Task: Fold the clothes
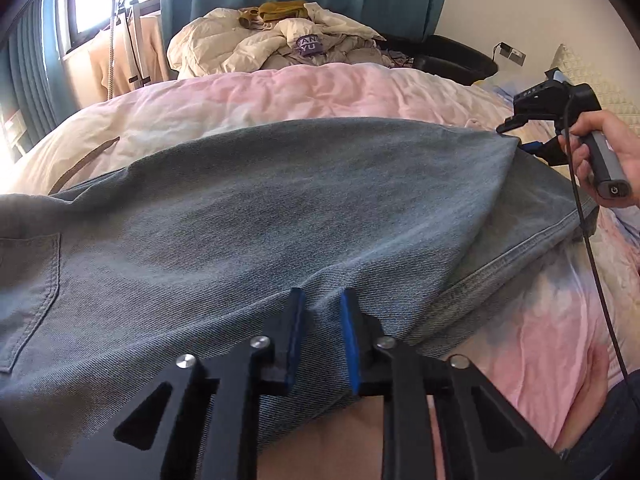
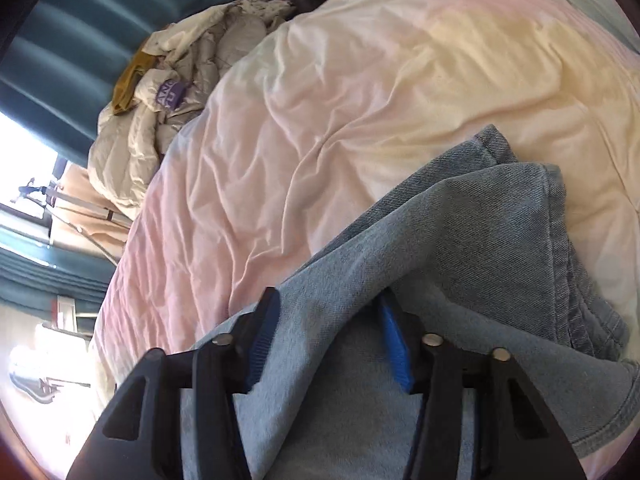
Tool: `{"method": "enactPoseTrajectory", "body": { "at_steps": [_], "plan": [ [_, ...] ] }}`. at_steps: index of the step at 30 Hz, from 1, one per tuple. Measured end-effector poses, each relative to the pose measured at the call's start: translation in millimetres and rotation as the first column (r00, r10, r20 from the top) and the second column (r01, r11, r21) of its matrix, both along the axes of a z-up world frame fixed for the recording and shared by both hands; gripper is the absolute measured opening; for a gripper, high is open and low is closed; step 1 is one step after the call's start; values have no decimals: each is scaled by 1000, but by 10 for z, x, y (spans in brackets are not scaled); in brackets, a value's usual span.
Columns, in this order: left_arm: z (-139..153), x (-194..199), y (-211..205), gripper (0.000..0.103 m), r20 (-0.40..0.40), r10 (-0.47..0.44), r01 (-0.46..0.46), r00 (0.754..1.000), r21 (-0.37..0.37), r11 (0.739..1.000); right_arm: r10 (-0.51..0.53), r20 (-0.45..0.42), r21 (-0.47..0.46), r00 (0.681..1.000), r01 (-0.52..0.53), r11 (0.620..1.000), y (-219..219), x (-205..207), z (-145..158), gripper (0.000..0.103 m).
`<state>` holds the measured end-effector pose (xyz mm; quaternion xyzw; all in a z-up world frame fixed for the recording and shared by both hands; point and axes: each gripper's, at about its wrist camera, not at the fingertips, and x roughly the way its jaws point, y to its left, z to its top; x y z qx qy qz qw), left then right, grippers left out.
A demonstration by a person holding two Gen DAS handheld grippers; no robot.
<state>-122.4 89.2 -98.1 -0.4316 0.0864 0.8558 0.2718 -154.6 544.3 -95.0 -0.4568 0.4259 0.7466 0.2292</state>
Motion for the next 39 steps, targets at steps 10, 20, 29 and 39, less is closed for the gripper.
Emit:
{"method": "enactPoseTrajectory", "body": {
  "at_steps": [10, 20, 29, 39],
  "plan": [
    [569, 30, -441, 0, -131, 91, -59, 987, 233, 971, 48, -155, 72, 987, -37, 997, -52, -150, 875, 2],
    [665, 113, -416, 0, -126, 67, -32, 990, 259, 965, 163, -297, 259, 941, -85, 962, -420, 29, 1423, 2],
    [557, 45, -413, 0, -98, 103, -77, 990, 242, 967, 212, -308, 358, 927, -94, 929, -633, 346, 1889, 2],
    [671, 84, -495, 0, -119, 132, -91, 984, 297, 951, 203, -394, 434, 897, -14, 901, -1208, 1283, 2373, 2]
  ]
}}
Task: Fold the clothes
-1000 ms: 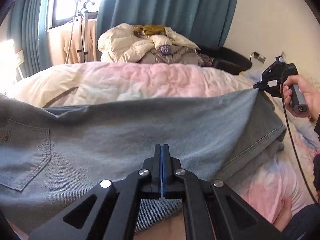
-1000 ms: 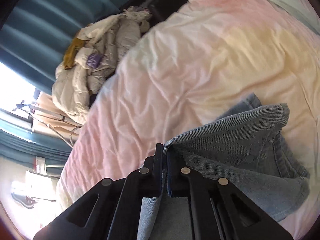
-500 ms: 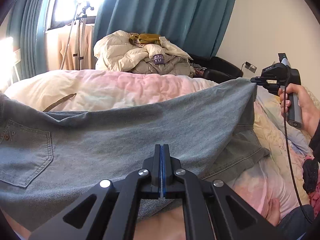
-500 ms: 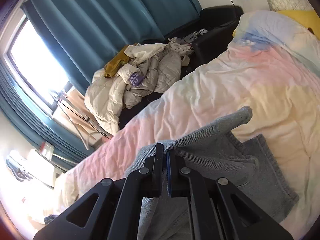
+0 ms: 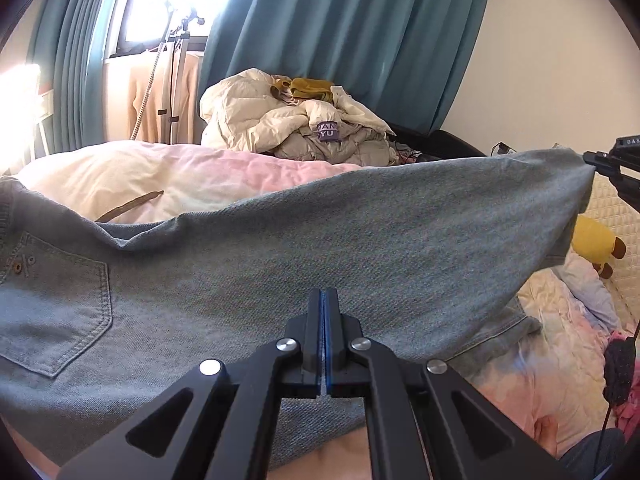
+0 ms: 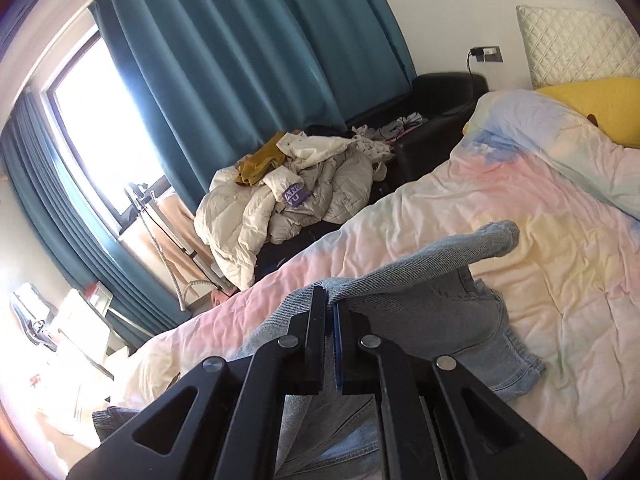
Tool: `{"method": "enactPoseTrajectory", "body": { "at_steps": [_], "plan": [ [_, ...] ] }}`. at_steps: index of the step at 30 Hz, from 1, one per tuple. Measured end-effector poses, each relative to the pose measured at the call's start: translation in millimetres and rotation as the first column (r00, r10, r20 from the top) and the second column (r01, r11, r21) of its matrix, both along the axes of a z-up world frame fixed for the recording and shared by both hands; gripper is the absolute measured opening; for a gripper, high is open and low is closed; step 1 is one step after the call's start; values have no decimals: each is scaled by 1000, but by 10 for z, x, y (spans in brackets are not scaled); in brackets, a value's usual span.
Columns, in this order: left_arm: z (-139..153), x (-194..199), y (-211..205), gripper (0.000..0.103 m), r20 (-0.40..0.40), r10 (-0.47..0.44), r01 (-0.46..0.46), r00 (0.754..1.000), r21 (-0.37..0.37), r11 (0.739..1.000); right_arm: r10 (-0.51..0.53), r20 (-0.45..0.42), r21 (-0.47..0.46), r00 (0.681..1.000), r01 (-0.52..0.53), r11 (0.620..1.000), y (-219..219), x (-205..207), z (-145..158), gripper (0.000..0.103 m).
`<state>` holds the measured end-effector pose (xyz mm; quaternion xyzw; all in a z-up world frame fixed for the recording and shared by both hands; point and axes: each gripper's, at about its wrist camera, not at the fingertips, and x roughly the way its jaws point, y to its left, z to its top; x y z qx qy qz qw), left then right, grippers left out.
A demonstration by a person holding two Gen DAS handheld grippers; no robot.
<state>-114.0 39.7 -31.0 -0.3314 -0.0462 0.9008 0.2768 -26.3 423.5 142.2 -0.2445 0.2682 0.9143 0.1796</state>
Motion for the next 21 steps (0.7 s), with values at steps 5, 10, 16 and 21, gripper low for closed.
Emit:
{"method": "enactPoseTrajectory", "body": {
  "at_steps": [5, 10, 16, 21],
  "plan": [
    [21, 49, 26, 0, -8, -15, 15, 1000, -31, 999, -42, 30, 45, 999, 40, 998, 16, -11, -83, 2],
    [-97, 11, 102, 0, 18, -18, 19, 1000, -85, 996, -102, 170, 10, 980, 102, 995, 514, -444, -744, 2],
    [-242, -110, 137, 0, 52, -2, 8, 999, -110, 994, -25, 254, -150, 967, 64, 987, 1110, -1026, -1696, 7],
    [-362, -195, 202, 3, 73, 31, -18, 997, -166, 986, 19, 269, -131, 963, 17, 991, 1054, -1071, -1870, 11]
  ]
}}
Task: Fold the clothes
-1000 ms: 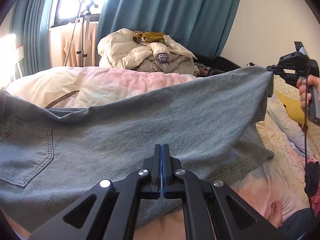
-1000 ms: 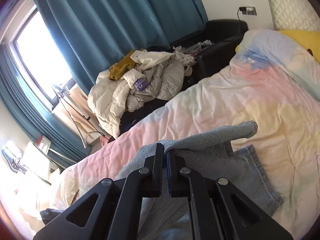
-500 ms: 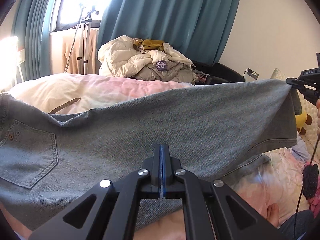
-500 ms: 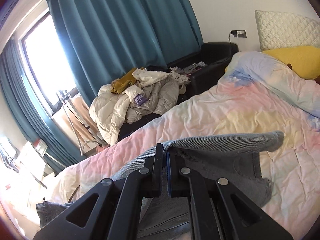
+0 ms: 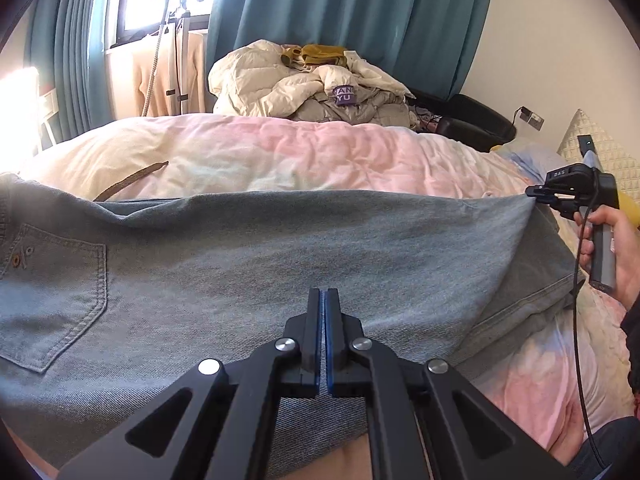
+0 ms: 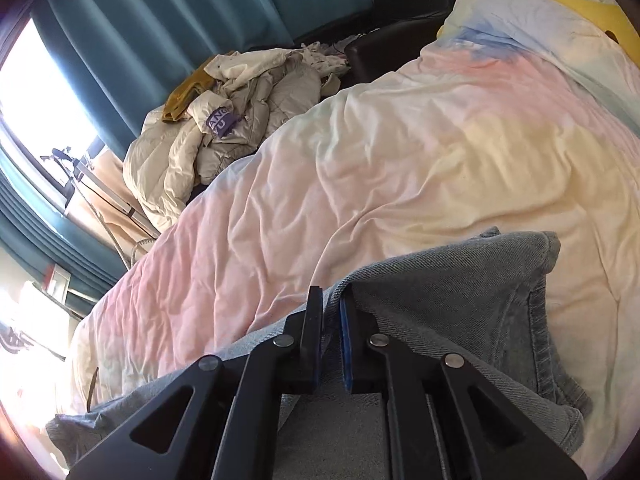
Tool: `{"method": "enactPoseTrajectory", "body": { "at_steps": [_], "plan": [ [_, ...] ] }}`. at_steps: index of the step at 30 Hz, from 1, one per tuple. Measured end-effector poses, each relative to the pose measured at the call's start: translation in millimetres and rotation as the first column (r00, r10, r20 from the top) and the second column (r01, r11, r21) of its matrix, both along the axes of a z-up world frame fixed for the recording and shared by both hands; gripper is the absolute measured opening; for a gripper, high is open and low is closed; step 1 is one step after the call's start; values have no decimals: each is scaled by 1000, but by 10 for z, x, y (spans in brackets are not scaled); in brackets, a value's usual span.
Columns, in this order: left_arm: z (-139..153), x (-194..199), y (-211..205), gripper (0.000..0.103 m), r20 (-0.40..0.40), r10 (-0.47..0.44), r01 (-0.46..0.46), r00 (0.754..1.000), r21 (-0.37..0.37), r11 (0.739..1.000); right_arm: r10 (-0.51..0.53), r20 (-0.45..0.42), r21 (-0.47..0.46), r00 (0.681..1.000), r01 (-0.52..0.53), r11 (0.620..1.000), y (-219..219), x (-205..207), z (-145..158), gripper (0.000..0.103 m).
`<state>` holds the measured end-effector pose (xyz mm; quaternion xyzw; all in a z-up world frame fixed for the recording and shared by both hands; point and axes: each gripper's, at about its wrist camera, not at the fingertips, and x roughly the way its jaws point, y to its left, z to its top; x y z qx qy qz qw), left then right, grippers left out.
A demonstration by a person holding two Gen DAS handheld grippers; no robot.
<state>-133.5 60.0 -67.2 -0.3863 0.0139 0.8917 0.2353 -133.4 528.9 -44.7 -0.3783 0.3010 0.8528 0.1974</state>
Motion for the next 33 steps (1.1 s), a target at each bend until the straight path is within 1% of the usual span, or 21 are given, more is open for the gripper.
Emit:
{"method": "enactPoseTrajectory", "body": {
  "at_steps": [1, 2, 4, 6, 9, 11, 13, 15, 18, 20, 23, 26, 29, 33],
  "plan": [
    [-20, -7, 19, 7, 5, 4, -4, 1000, -13, 1000, 12, 3, 24, 1000, -12, 1000, -58, 35, 22, 19],
    [-31, -7, 38, 10, 10, 12, -11, 1000, -26, 1000, 16, 9, 53, 1000, -17, 998, -116, 79, 51, 29],
    [-35, 5, 71, 15, 24, 30, -29, 999, -52, 998, 15, 20, 100, 1000, -17, 995, -250, 204, 124, 37],
    [-9, 51, 80, 20, 33, 39, -37, 999, -62, 997, 17, 21, 141, 1000, -20, 990, -401, 345, 198, 38],
    [129, 204, 72, 23, 1, 62, -62, 998, -82, 995, 57, -2, 191, 998, -56, 980, -731, 592, 252, 43],
    [279, 376, 59, 25, -41, 66, -69, 997, -94, 993, 80, 11, 171, 997, -81, 982, -903, 731, 172, 44],
    [444, 588, 46, 27, -92, 61, -71, 994, -104, 992, 96, 45, 120, 994, -101, 988, -955, 774, 69, 44],
    [593, 798, 32, 29, -130, 44, -55, 991, -87, 995, 105, 83, 81, 991, -112, 990, -967, 793, -17, 44],
    [736, 1005, 32, 35, -162, 25, -33, 986, -50, 998, 74, 118, 101, 990, -86, 991, -880, 850, -65, 44],
    [772, 1048, 64, 36, -174, 24, -31, 985, -40, 999, 33, 127, 83, 991, -44, 996, -765, 946, -117, 44],
    [739, 1045, 119, 36, -163, 15, -21, 987, -39, 999, -2, 109, -23, 994, 5, 1000, -548, 1104, -224, 44],
    [648, 1017, 180, 36, -133, 6, -13, 991, -55, 998, -45, 113, -86, 993, 55, 995, -387, 1200, -322, 44],
    [579, 1019, 235, 36, -115, -2, -7, 993, -78, 997, -63, 110, -117, 992, 76, 990, -294, 1209, -375, 44],
    [611, 1021, 267, 36, -71, -13, 8, 997, -69, 998, -56, 116, -99, 992, 68, 993, -285, 1166, -390, 44]
  ]
}}
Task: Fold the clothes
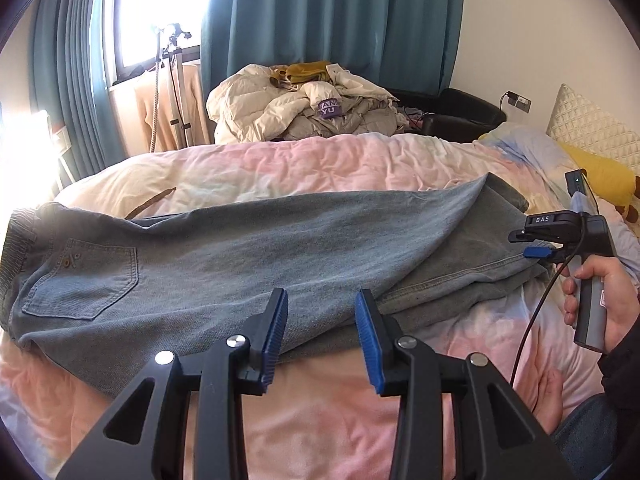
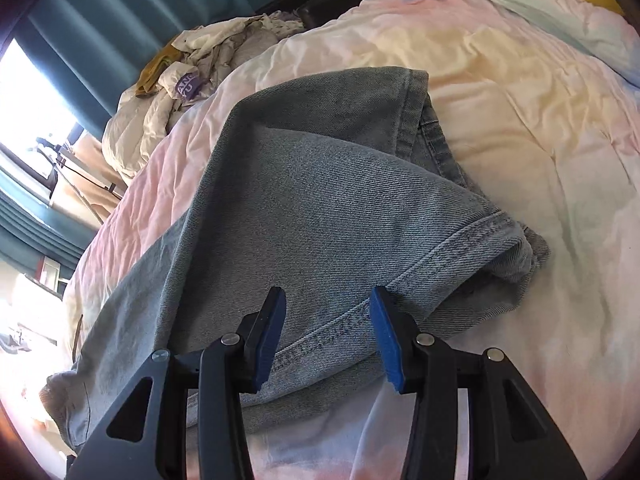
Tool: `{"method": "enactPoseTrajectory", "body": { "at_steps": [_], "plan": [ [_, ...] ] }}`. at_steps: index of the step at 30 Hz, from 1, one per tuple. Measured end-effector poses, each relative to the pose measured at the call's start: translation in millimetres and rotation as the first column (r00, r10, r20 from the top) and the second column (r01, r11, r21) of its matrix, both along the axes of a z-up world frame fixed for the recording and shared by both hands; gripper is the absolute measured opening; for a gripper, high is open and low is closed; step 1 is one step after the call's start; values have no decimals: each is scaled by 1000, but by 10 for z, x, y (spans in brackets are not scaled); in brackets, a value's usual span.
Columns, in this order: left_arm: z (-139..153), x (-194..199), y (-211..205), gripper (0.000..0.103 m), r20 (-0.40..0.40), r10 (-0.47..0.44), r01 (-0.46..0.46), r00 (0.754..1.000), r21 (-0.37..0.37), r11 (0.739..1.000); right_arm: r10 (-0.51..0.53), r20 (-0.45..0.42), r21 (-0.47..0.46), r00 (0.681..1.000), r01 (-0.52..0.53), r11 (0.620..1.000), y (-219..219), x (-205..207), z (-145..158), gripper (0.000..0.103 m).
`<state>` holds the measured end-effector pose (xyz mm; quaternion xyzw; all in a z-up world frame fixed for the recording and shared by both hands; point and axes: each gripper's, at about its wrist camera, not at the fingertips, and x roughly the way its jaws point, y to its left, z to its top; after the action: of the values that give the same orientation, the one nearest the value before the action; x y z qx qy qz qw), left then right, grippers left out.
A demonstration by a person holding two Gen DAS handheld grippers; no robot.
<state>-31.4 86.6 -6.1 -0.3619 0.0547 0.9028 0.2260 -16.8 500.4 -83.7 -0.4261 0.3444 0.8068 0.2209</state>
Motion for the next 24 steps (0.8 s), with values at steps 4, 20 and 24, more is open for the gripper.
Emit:
{"method": "enactPoseTrajectory", "body": {
  "at_steps": [4, 20, 24],
  "plan": [
    [162, 2, -24, 36, 62, -22, 17, 998, 74, 997, -1, -3, 7, 1000, 1, 1000, -8, -4, 9, 44],
    [294, 43, -81, 48, 201, -37, 2, 979, 175, 985, -250, -90, -36, 964, 248, 968, 164, 425, 114, 44],
    [246, 16, -88, 48, 233, -49, 5, 971, 185, 983, -298, -85, -51, 951, 295, 954, 263, 469, 73, 44]
  ]
}}
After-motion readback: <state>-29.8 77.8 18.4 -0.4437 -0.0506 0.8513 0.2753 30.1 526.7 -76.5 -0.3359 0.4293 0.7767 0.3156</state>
